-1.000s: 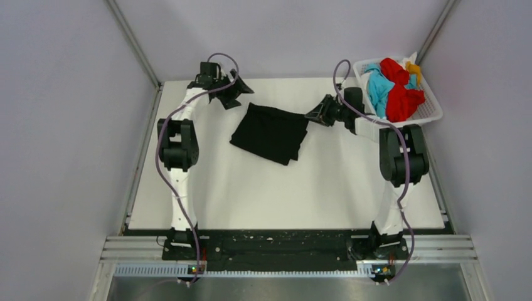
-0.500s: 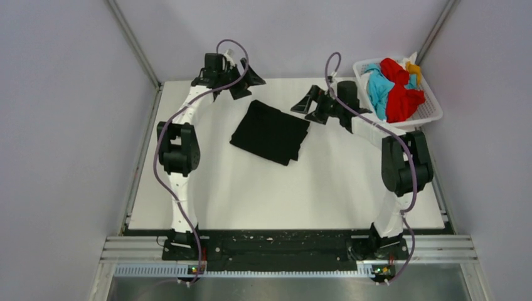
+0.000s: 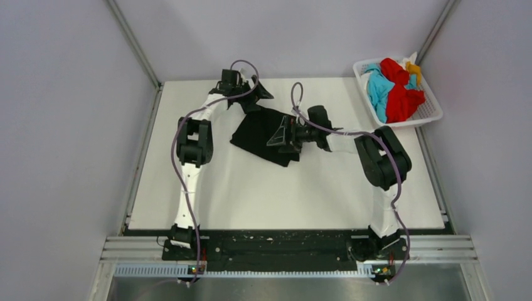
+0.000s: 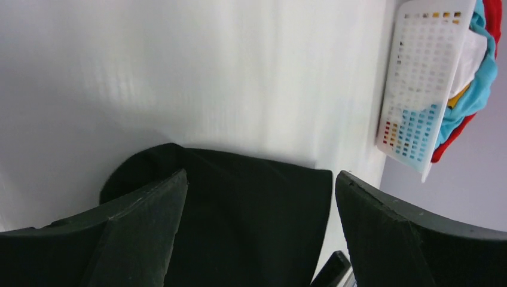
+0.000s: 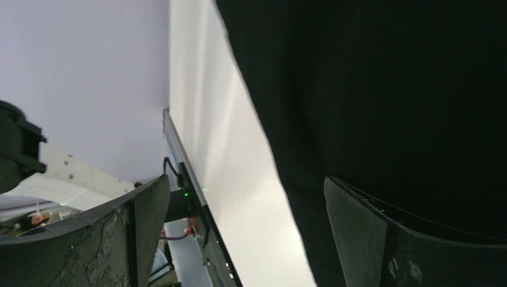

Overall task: Fold and stack the t-shirts
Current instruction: Smooth out wrinkles on the folded tshirt

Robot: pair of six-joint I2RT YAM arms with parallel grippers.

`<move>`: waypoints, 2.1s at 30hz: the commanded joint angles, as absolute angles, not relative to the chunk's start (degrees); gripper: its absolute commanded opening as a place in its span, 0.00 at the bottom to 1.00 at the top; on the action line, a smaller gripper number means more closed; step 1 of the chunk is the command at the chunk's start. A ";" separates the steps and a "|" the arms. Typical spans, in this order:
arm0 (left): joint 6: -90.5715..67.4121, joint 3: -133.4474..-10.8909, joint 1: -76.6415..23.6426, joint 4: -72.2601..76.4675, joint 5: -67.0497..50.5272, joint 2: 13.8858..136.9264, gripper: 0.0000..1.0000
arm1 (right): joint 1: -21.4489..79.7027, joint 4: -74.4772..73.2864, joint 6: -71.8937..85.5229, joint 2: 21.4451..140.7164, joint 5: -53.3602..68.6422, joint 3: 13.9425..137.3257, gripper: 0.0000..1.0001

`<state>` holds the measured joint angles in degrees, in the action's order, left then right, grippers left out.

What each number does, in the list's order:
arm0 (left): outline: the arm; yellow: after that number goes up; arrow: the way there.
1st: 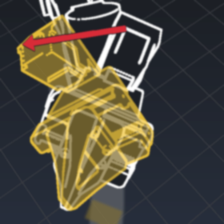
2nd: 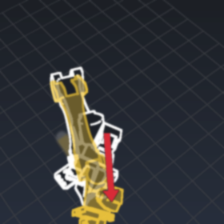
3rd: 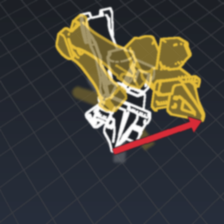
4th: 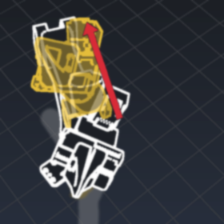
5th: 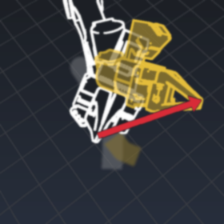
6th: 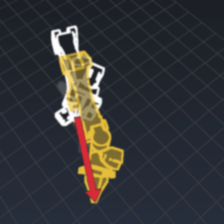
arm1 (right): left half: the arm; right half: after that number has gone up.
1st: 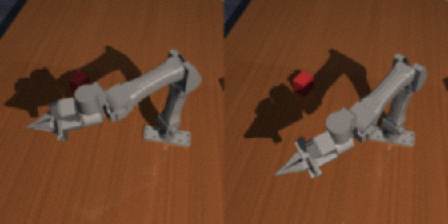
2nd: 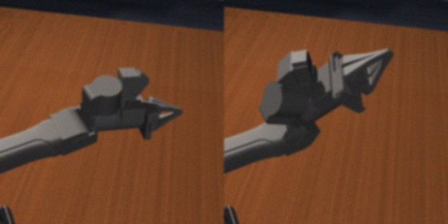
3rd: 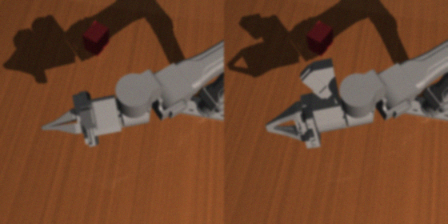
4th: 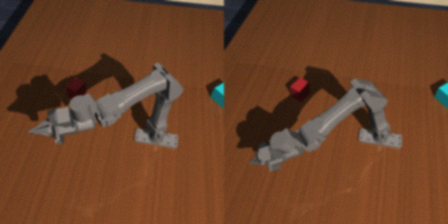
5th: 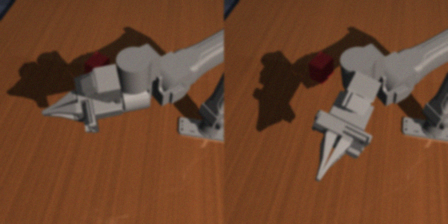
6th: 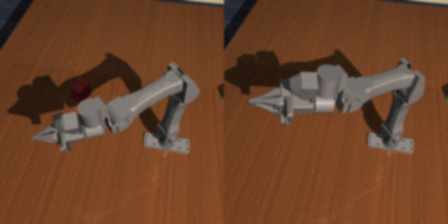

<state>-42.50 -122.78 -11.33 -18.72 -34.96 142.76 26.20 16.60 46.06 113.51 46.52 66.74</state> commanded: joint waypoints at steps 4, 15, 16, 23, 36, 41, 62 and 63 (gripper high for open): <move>-48.48 -126.99 -10.46 -10.67 -34.51 148.67 0.99 | 23.94 10.35 41.27 115.91 42.52 61.68 0.99; -44.00 -105.86 -10.57 -11.64 -31.07 132.00 0.99 | 18.70 0.22 32.87 110.27 39.73 64.40 0.99; -42.92 -103.98 -10.74 -11.45 -29.68 129.08 0.99 | 18.69 0.10 31.99 108.83 40.30 64.50 0.99; -40.56 -98.74 -13.43 -13.73 -24.26 115.92 0.99 | 17.93 -4.00 29.75 101.53 42.12 66.76 0.99; -39.07 -76.89 -18.82 -11.77 -30.66 111.81 0.99 | 16.08 2.46 35.11 109.93 41.45 69.17 0.99; -39.93 -71.93 -17.50 -11.73 -29.55 114.33 0.99 | 15.12 2.77 34.88 112.08 39.91 66.91 0.99; -28.15 -82.69 -10.63 -25.88 -16.92 110.80 0.72 | 12.20 8.83 37.20 83.76 32.75 49.27 0.99; -27.98 -84.22 -10.47 -26.48 -18.87 113.06 0.65 | 12.01 8.41 37.06 83.33 32.87 48.76 0.99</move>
<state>-30.30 -79.35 -12.10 -23.07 -15.68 106.10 12.97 7.44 36.93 85.58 35.16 51.46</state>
